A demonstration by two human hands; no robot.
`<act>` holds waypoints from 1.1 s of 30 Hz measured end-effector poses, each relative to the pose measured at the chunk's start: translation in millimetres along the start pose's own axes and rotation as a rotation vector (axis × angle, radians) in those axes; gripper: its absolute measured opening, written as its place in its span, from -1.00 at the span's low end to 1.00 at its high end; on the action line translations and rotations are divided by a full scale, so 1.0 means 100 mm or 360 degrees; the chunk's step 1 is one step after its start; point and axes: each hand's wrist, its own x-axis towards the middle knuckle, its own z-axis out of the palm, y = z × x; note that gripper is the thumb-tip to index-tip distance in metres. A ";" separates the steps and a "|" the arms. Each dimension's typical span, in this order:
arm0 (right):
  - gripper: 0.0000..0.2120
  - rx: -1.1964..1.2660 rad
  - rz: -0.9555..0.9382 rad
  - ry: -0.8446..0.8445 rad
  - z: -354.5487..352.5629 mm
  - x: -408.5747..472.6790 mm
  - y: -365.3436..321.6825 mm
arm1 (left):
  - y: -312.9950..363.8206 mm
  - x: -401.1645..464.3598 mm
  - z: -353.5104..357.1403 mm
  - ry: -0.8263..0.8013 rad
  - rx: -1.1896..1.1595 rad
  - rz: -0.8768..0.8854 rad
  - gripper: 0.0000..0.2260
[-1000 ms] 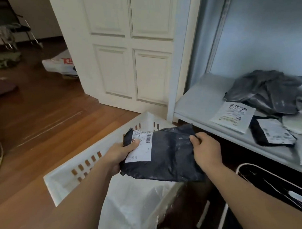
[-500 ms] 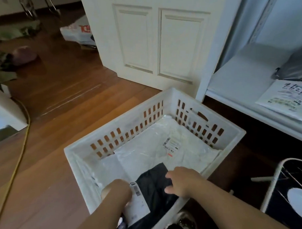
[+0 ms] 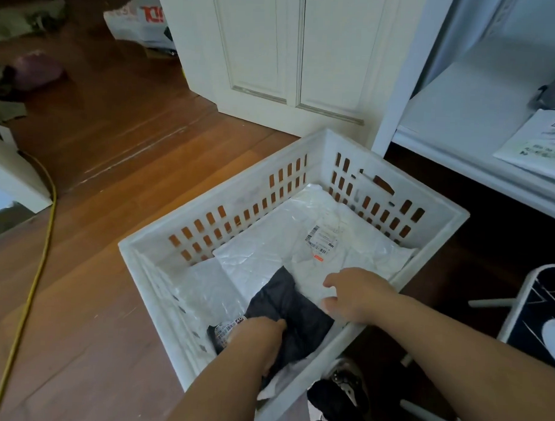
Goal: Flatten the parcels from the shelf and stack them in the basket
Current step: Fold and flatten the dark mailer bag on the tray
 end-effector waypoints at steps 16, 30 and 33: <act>-0.55 0.0032 0.0003 0.0258 -0.15 -0.22 0.29 | 0.34 -0.16 -0.47 -0.0297 0.0349 0.0017 -0.66; -0.57 0.0114 0.0617 0.0951 -0.61 -1.79 1.76 | 1.97 -1.42 -2.19 0.1238 -0.0483 0.0891 -0.81; -0.62 0.0103 0.0825 0.1128 -0.52 -2.15 2.17 | 2.53 -1.59 -2.24 0.1246 -0.0570 0.1063 -0.85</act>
